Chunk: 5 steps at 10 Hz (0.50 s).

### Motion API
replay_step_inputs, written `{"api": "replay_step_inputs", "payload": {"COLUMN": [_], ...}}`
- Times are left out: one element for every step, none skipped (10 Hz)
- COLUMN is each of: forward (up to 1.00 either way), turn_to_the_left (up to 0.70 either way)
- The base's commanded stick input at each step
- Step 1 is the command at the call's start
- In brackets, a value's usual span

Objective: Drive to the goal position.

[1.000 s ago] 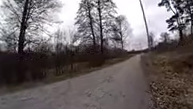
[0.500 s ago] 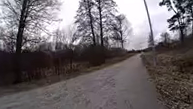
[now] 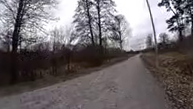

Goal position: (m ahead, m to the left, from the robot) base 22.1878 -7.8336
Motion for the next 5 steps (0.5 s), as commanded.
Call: {"api": "replay_step_inputs", "payload": {"forward": [0.70,0.70,0.70,0.70,0.70], "turn_to_the_left": [0.00,0.00,0.00,0.00,0.00]}}
